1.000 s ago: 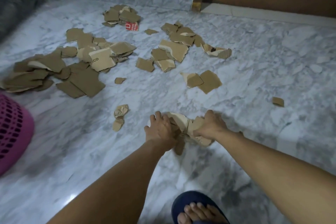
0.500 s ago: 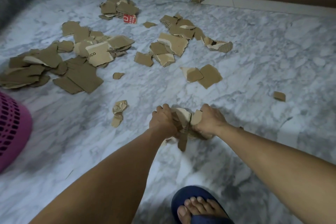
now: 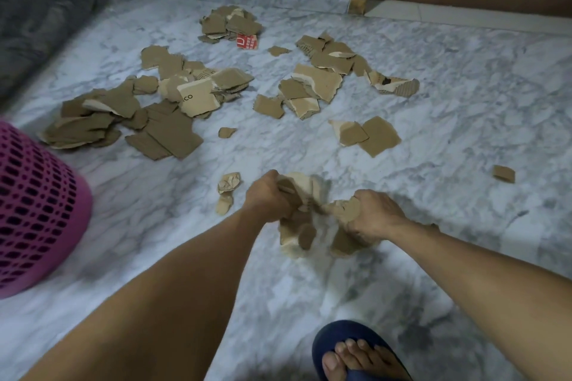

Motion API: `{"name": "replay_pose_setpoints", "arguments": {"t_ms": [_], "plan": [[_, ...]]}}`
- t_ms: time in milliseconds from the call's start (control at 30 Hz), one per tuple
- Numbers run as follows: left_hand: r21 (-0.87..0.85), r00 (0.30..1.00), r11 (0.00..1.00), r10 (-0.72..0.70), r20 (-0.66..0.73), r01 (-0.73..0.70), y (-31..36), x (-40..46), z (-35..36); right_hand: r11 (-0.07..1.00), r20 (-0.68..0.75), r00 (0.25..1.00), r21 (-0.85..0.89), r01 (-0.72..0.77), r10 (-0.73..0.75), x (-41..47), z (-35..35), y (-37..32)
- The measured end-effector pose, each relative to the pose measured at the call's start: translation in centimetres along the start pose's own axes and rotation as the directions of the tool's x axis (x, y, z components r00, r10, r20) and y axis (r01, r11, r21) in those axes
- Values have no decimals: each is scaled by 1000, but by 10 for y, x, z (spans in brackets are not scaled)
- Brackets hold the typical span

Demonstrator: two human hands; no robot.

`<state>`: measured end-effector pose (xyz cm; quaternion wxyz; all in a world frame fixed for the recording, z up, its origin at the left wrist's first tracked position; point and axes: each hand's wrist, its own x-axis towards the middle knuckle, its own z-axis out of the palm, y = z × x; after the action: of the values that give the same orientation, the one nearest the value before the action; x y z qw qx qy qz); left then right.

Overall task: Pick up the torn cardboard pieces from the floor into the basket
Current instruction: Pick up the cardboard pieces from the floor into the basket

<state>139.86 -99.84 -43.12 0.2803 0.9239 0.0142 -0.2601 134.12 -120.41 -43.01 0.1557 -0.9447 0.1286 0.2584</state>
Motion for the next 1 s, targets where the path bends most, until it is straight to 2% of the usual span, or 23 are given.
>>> {"name": "replay_pose_setpoints", "arguments": {"t_ms": [167,233,300,400,533,667,767,867,1000], "plan": [[-233,992,971,-72,-108,46,-23,11,-43,995,57,998,97,15,-21,2,-9,-2],[-258,986,966,-71,-149,31,-30,13,-56,998,125,991,40,47,-51,1,-6,-3],[-234,982,972,-78,-170,37,-39,15,-63,994,127,989,-66,82,-73,-3,5,-1],[-119,979,990,-94,-179,73,-52,18,-59,968,29,993,-221,117,-114,-10,25,1],[6,976,989,-143,-163,146,-64,15,-40,980,-9,995,-175,92,-95,-15,25,-1],[166,961,968,-144,-235,186,-64,11,-29,974,74,985,-155,167,-157,-19,13,-12],[158,958,965,-170,-230,209,-63,9,-28,949,125,956,-142,280,-264,-20,11,-26],[132,968,977,-140,-210,170,-63,8,-31,900,173,919,-206,385,-353,-19,19,-43],[79,969,987,-118,-218,138,-63,2,-32,871,135,904,-242,427,-406,-11,31,-58]]}}
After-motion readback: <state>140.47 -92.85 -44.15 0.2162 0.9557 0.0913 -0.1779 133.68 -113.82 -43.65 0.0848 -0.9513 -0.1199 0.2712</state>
